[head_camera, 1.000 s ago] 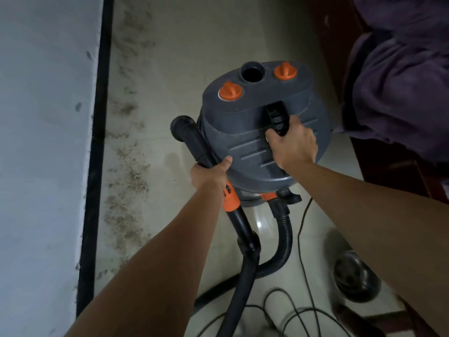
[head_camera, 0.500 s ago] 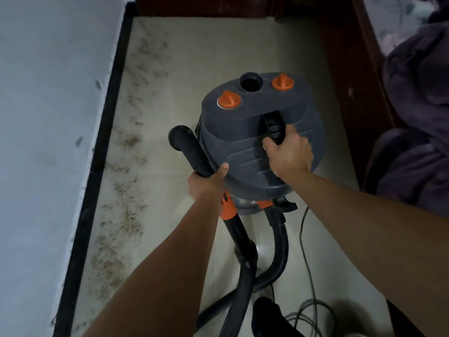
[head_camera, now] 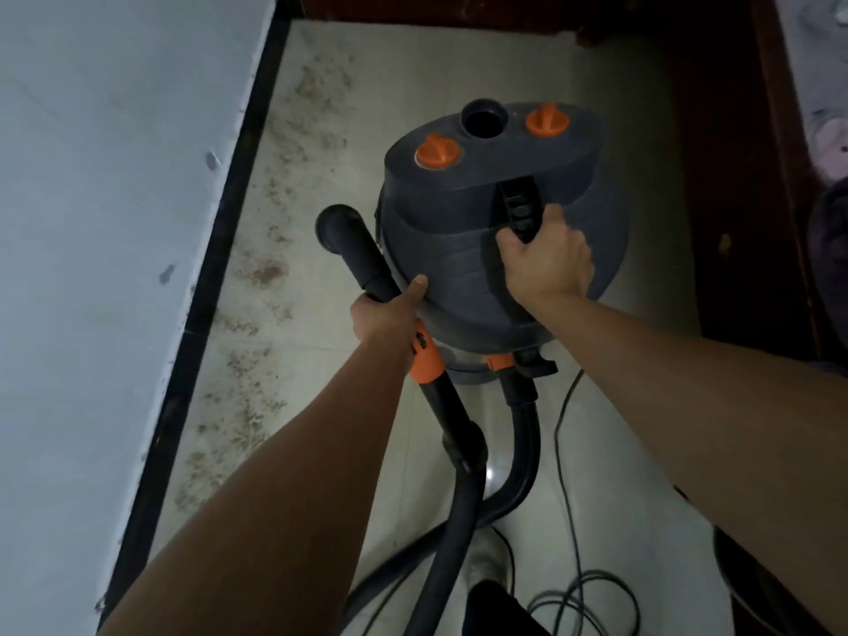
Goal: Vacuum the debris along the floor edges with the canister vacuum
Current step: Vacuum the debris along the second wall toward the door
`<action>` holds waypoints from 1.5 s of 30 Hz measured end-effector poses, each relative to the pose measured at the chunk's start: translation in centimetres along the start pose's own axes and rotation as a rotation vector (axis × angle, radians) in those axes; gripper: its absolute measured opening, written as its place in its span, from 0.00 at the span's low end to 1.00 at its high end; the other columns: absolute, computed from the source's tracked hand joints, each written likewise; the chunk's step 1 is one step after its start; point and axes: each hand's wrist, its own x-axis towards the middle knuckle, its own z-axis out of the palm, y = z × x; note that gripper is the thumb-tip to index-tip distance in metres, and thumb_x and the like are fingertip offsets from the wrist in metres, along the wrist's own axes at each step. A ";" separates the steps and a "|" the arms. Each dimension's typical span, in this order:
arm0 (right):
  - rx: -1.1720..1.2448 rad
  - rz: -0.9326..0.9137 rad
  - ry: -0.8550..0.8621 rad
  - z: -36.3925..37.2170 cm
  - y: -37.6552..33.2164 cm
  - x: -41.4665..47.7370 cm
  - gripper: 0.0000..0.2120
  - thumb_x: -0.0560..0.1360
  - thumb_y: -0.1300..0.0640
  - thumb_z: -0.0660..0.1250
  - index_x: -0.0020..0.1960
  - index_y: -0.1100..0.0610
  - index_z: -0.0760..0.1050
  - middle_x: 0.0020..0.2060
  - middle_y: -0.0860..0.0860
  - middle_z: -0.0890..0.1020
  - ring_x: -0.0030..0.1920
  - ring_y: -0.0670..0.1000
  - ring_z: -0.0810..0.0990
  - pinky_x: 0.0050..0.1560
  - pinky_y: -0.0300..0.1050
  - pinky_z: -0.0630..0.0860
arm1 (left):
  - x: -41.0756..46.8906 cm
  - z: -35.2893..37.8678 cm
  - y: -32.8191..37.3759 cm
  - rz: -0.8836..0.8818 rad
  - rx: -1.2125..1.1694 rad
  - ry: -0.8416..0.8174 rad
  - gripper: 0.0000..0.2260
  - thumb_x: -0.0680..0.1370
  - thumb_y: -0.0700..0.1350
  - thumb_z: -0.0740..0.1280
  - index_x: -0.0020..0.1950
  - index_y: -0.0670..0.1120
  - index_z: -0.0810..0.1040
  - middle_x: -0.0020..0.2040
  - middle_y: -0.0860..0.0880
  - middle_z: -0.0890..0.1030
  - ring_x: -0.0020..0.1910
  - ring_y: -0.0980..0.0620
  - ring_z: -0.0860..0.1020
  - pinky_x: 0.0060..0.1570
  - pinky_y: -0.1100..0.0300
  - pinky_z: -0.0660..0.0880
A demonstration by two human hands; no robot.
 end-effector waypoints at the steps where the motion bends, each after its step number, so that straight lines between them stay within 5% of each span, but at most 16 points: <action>1: -0.008 -0.001 0.011 0.2 0.0 0.1 0.20 0.75 0.44 0.65 0.56 0.59 0.70 0.47 0.61 0.80 0.50 0.64 0.79 0.40 0.50 0.64 | 0.0 -0.2 -0.2 -0.012 -0.009 -0.001 0.17 0.68 0.51 0.78 0.45 0.45 0.74 0.43 0.42 0.82 0.39 0.43 0.81 0.31 0.59 0.71; 9: -0.106 -0.002 0.001 0.2 -0.2 0.1 0.26 0.78 0.41 0.61 0.63 0.62 0.67 0.55 0.65 0.79 0.56 0.66 0.77 0.44 0.52 0.66 | -2.3 -8.3 -3.8 -0.149 -0.177 0.061 0.15 0.72 0.49 0.75 0.44 0.42 0.72 0.35 0.42 0.80 0.26 0.49 0.79 0.22 0.64 0.70; 11: -0.134 0.015 -0.022 -0.1 -0.6 -0.8 0.29 0.79 0.41 0.60 0.70 0.62 0.64 0.63 0.64 0.75 0.63 0.65 0.72 0.53 0.57 0.70 | -2.9 -11.0 -4.3 -0.155 -0.197 0.095 0.16 0.73 0.50 0.75 0.44 0.42 0.71 0.34 0.43 0.79 0.24 0.50 0.79 0.22 0.62 0.73; 15: -0.253 -0.185 -0.027 -0.5 -1.2 -8.2 0.33 0.80 0.43 0.59 0.78 0.59 0.56 0.76 0.62 0.59 0.75 0.64 0.57 0.71 0.62 0.58 | -4.7 -16.9 -5.4 -0.188 -0.293 0.147 0.19 0.74 0.58 0.70 0.46 0.43 0.72 0.34 0.43 0.79 0.26 0.48 0.80 0.31 0.56 0.79; 17: -0.187 -0.348 -0.190 0.2 -2.0 -14.5 0.28 0.80 0.44 0.60 0.74 0.58 0.64 0.74 0.62 0.64 0.73 0.63 0.62 0.70 0.60 0.61 | -5.9 -20.2 -6.2 -0.204 -0.356 0.145 0.20 0.75 0.61 0.67 0.49 0.45 0.71 0.35 0.42 0.79 0.27 0.47 0.80 0.31 0.54 0.79; 20: 0.082 -0.333 -0.797 1.5 -4.6 -25.3 0.23 0.78 0.38 0.61 0.60 0.55 0.77 0.56 0.54 0.81 0.58 0.58 0.78 0.62 0.56 0.72 | -8.0 -25.5 -7.5 -0.234 -0.477 0.115 0.20 0.76 0.61 0.66 0.50 0.44 0.70 0.35 0.41 0.79 0.28 0.45 0.80 0.35 0.51 0.79; 22: 0.128 -0.298 -1.058 2.2 -6.5 -31.9 0.26 0.72 0.28 0.59 0.51 0.49 0.79 0.45 0.46 0.83 0.49 0.49 0.81 0.56 0.53 0.75 | -9.7 -29.5 -8.4 -0.250 -0.601 0.113 0.20 0.76 0.59 0.67 0.52 0.42 0.70 0.38 0.41 0.78 0.31 0.45 0.80 0.37 0.49 0.80; 25: 0.171 -0.355 -1.202 3.3 -8.6 -39.9 0.22 0.71 0.27 0.60 0.42 0.46 0.74 0.34 0.45 0.77 0.36 0.46 0.76 0.42 0.48 0.71 | -12.1 -36.5 -10.6 -0.225 -0.654 0.114 0.20 0.77 0.59 0.66 0.58 0.45 0.67 0.44 0.40 0.82 0.43 0.43 0.82 0.46 0.46 0.79; 28: 0.163 -0.456 -1.156 4.0 -10.3 -46.4 0.19 0.73 0.31 0.62 0.39 0.47 0.72 0.30 0.46 0.76 0.33 0.49 0.75 0.41 0.55 0.73 | -14.8 -44.0 -14.2 -0.227 -0.617 0.032 0.19 0.78 0.61 0.62 0.56 0.47 0.68 0.47 0.40 0.85 0.51 0.43 0.82 0.57 0.45 0.76; 33: -0.044 -0.565 -0.893 4.4 -11.9 -56.1 0.34 0.66 0.20 0.54 0.36 0.52 0.73 0.29 0.48 0.79 0.33 0.47 0.78 0.38 0.47 0.73 | -18.4 -52.6 -20.5 -0.239 -0.586 -0.020 0.24 0.78 0.62 0.60 0.62 0.44 0.72 0.54 0.42 0.84 0.56 0.42 0.81 0.64 0.43 0.72; 38: -0.133 -0.543 -0.769 3.4 -11.6 -62.5 0.40 0.63 0.16 0.51 0.31 0.55 0.71 0.22 0.46 0.75 0.27 0.48 0.76 0.30 0.43 0.64 | -21.5 -57.7 -26.3 -0.250 -0.494 -0.047 0.25 0.80 0.63 0.57 0.62 0.44 0.75 0.58 0.44 0.82 0.56 0.44 0.79 0.55 0.49 0.74; 45: -0.311 -0.449 -0.715 1.9 -9.1 -67.6 0.46 0.57 0.13 0.47 0.31 0.56 0.76 0.24 0.48 0.79 0.29 0.52 0.78 0.32 0.44 0.69 | -28.3 -68.3 -39.9 -0.384 -0.388 0.266 0.22 0.82 0.59 0.55 0.62 0.42 0.72 0.47 0.44 0.81 0.45 0.46 0.76 0.46 0.54 0.71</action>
